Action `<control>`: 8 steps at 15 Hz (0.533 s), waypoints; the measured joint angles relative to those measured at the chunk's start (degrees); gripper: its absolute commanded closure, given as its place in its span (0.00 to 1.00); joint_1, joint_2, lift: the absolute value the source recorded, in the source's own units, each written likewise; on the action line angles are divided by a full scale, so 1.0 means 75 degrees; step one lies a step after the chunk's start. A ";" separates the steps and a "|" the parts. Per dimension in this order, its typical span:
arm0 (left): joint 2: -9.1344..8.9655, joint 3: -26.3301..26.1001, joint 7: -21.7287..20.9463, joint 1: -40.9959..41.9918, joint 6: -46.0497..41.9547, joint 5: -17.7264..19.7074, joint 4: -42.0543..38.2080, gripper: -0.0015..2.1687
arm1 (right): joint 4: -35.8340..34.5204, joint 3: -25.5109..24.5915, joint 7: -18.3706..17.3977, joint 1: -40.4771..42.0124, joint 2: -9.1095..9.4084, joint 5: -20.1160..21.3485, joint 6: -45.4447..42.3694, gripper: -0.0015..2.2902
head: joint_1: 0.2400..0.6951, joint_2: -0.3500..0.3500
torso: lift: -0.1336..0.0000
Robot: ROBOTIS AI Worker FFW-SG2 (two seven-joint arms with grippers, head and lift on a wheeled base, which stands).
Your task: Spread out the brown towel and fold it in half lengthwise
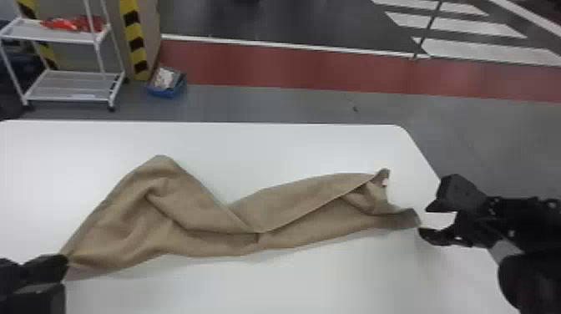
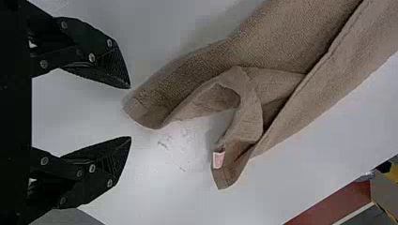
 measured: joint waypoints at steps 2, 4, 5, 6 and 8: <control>0.0003 0.0000 0.0001 0.0000 -0.0005 0.0006 0.0019 0.63 | 0.0121 0.0067 -0.0001 -0.0102 -0.0009 0.0126 0.0016 0.26 | 1.00 0.25 | 0.07; 0.0007 0.0013 -0.0001 0.0000 -0.0002 0.0008 0.0031 0.63 | 0.0234 0.0180 0.0026 -0.0193 -0.0036 0.0266 0.0070 0.26 | 1.00 0.26 | 0.07; 0.0007 0.0021 -0.0001 0.0003 -0.0002 0.0011 0.0037 0.63 | 0.0278 0.0227 0.0051 -0.0224 -0.0047 0.0323 0.0086 0.27 | 1.00 0.26 | 0.07; 0.0007 0.0030 -0.0001 0.0011 -0.0002 0.0016 0.0040 0.63 | 0.0327 0.0261 0.0092 -0.0260 -0.0051 0.0371 0.0096 0.35 | 1.00 0.26 | 0.07; 0.0006 0.0047 -0.0011 0.0025 -0.0013 0.0019 0.0042 0.63 | 0.0379 0.0279 0.0199 -0.0295 -0.0052 0.0393 0.0098 0.36 | 1.00 0.27 | 0.07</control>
